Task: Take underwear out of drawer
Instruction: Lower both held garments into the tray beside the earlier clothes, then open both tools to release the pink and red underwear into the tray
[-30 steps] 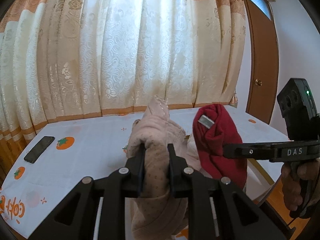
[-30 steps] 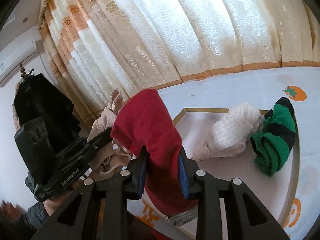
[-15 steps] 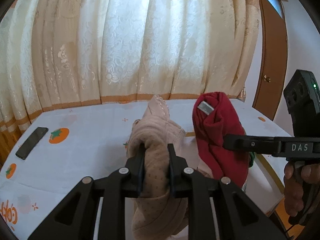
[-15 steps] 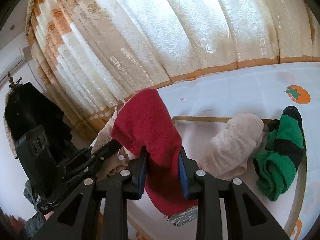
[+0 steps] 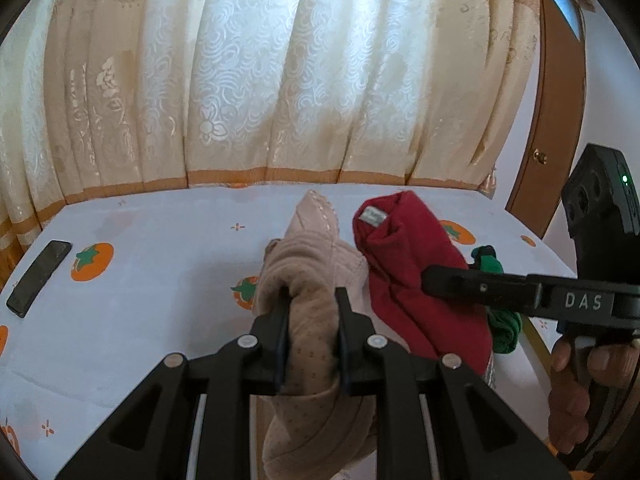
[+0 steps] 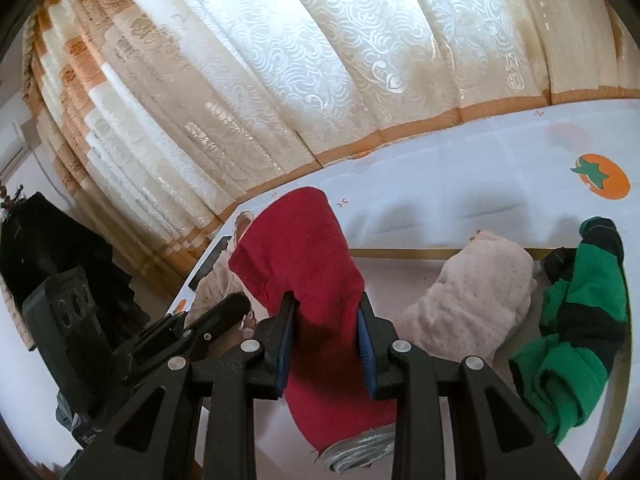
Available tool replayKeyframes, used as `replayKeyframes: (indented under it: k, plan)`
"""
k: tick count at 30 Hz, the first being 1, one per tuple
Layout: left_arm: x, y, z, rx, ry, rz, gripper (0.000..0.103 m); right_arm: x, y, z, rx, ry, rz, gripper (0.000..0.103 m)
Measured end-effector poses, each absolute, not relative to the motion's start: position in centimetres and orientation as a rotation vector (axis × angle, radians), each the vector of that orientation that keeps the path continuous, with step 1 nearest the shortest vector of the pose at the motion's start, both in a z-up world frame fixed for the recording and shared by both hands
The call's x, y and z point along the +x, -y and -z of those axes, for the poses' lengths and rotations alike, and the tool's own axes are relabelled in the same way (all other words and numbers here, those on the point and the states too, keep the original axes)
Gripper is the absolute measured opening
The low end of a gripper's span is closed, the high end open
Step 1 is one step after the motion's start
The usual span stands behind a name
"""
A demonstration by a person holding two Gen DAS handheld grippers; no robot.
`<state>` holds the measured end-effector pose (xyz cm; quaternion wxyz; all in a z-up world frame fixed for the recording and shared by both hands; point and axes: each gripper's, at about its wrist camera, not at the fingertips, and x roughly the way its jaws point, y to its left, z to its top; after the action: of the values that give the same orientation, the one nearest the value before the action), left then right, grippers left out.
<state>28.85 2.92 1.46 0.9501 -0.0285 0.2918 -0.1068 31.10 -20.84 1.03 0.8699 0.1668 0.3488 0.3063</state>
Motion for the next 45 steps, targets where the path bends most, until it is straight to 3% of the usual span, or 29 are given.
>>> replayKeyframes:
  k: [24, 28, 32, 35, 39, 45]
  plan:
    - [34.9, -1.9, 1.6, -0.088, -0.78, 0.197, 0.019, 35.5, 19.6, 2.2, 0.381, -0.839, -0.461, 0.031]
    - [35.3, -1.9, 1.7, -0.089, -0.793, 0.199, 0.024, 36.1, 19.4, 2.3, 0.372, -0.848, -0.463, 0.032]
    - [35.1, -1.9, 1.6, -0.091, -0.784, 0.186, 0.039, 36.2, 19.0, 2.2, 0.36, -0.852, -0.471, 0.035]
    - [34.7, -1.8, 1.6, -0.087, -0.773, 0.195, 0.041, 35.7, 19.1, 1.8, 0.361, -0.828, -0.488, 0.046]
    - [33.7, -2.1, 0.9, -0.095, -0.737, 0.171, 0.058, 34.5, 19.5, 1.1, 0.345, -0.788, -0.497, 0.052]
    - [32.3, -2.5, 0.0, -0.121, -0.704, 0.173, 0.061, 32.9, 20.6, 0.5, 0.368, -0.772, -0.494, 0.056]
